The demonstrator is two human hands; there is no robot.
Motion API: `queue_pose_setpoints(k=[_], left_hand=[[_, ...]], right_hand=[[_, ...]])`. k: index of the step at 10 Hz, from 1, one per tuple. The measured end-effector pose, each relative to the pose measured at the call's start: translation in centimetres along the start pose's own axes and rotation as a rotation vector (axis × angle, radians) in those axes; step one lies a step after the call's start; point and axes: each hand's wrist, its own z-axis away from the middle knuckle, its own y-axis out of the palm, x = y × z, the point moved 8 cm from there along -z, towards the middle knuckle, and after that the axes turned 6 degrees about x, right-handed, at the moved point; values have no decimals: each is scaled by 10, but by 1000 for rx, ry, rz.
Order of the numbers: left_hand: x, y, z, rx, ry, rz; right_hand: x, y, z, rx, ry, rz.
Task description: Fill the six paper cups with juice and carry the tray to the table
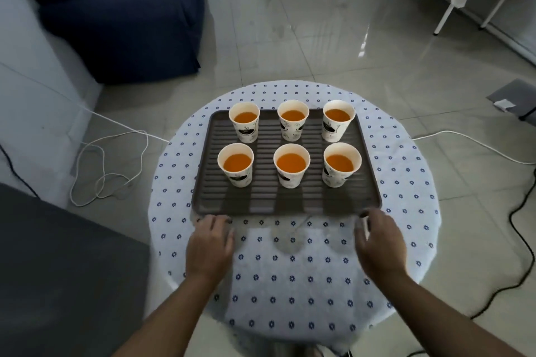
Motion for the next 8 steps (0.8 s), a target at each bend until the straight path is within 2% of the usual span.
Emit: queue_pose_setpoints(k=[1,2,5,7,8], left_hand=[[-21,30,22,144,28,-75],[-33,55,35,251,32,-81],[-35,70,38,210,64,-148],[-34,70,38,177,61,-158],[-36,68,38,171,61,-134]], right_hand=[[21,35,36,138,-170,114],[24,69,51,279,-238,192],[19,95,57,369,-270,371],[21,96,58,491,-216,329],[40,58,46,655,-140,236]])
